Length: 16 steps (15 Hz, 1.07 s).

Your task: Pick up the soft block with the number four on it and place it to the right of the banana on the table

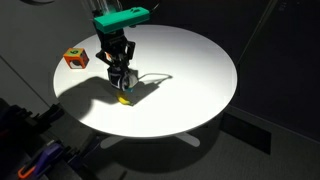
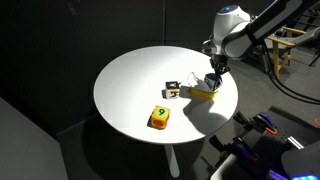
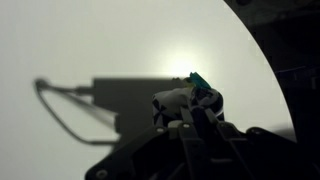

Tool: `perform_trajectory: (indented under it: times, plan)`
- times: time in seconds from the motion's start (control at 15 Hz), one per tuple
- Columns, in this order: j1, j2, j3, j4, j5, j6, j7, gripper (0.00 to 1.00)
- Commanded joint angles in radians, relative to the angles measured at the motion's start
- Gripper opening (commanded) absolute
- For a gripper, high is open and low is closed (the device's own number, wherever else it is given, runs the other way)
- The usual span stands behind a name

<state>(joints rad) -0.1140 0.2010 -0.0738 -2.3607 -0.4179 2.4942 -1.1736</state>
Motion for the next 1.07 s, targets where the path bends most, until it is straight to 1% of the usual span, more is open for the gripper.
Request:
perform_trajectory:
  times: [0.0,0.6,1.0]
  plan:
    - [-0.024,0.0,-0.025,-0.007,-0.011,0.029,-0.013,0.05]
    - [-0.074,0.065,-0.065,0.001,-0.009,0.074,-0.022,0.05]
    - [-0.085,0.112,-0.085,0.011,-0.02,0.097,-0.007,0.05]
